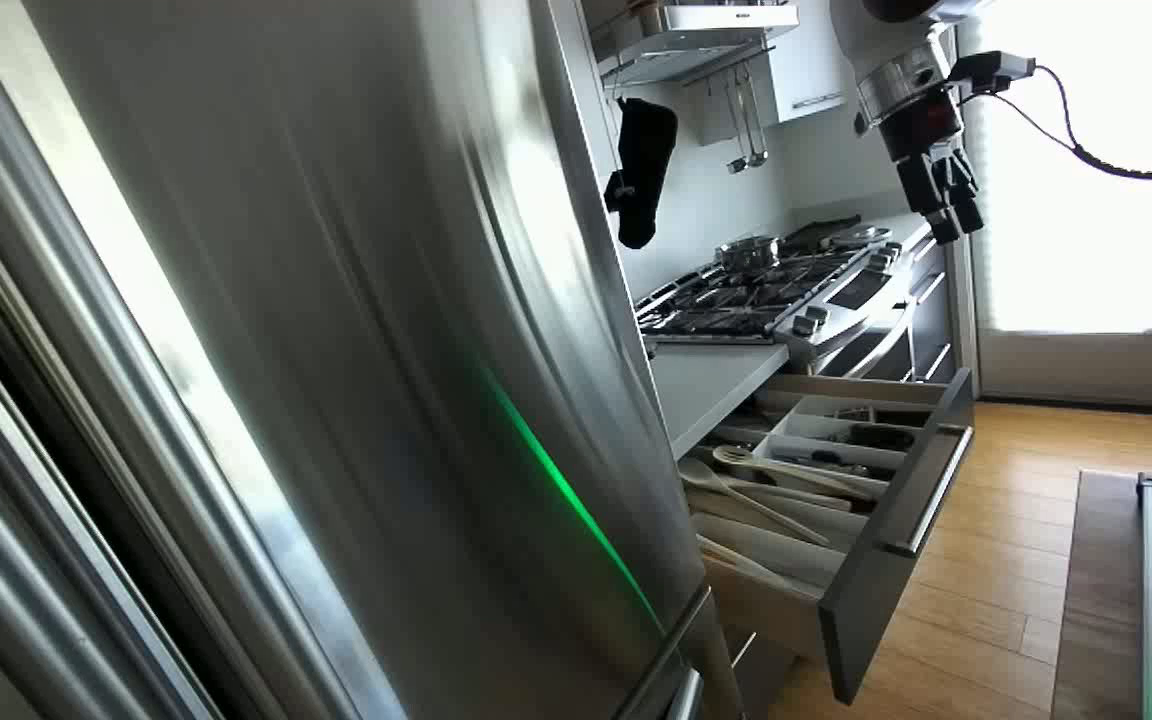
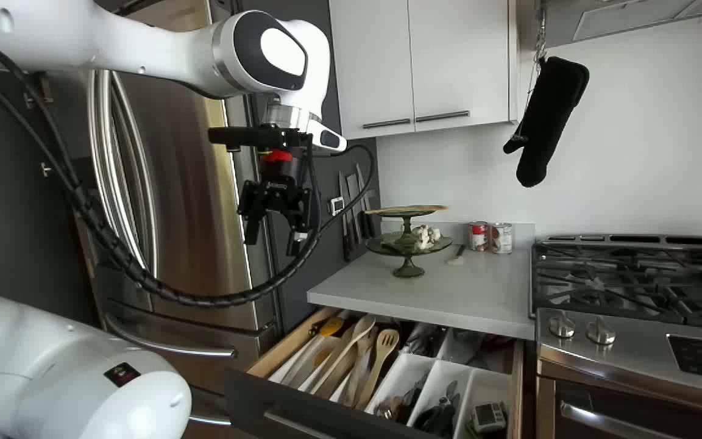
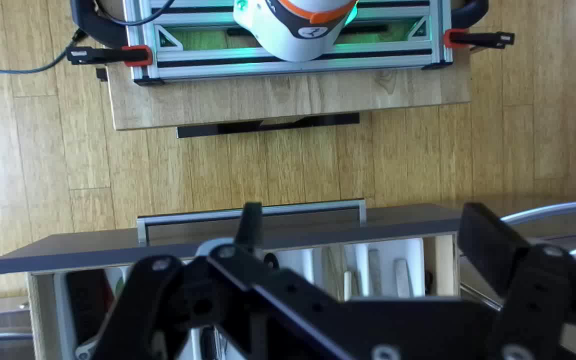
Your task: Remove one scissors from the open drawer and put it on the counter
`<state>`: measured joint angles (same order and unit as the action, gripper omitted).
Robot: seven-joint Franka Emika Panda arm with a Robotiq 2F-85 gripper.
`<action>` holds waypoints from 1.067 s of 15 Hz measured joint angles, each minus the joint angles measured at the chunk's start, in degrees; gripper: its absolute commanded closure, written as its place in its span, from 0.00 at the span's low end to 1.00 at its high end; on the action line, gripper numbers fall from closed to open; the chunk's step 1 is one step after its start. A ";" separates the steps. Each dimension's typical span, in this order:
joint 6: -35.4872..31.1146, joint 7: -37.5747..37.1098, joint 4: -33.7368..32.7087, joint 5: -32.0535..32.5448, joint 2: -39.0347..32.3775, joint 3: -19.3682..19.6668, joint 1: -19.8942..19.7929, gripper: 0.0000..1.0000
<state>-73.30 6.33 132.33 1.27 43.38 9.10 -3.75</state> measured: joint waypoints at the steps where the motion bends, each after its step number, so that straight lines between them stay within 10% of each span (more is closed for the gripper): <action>1: 0.00 0.00 0.00 0.00 0.00 0.00 0.00 0.00; 10: -0.34 0.00 0.00 0.03 -0.08 -0.01 0.00 0.00; 16: -14.70 1.21 2.29 3.75 -5.44 1.52 -1.32 0.00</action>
<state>-88.00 7.54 134.62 5.02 37.94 10.63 -5.07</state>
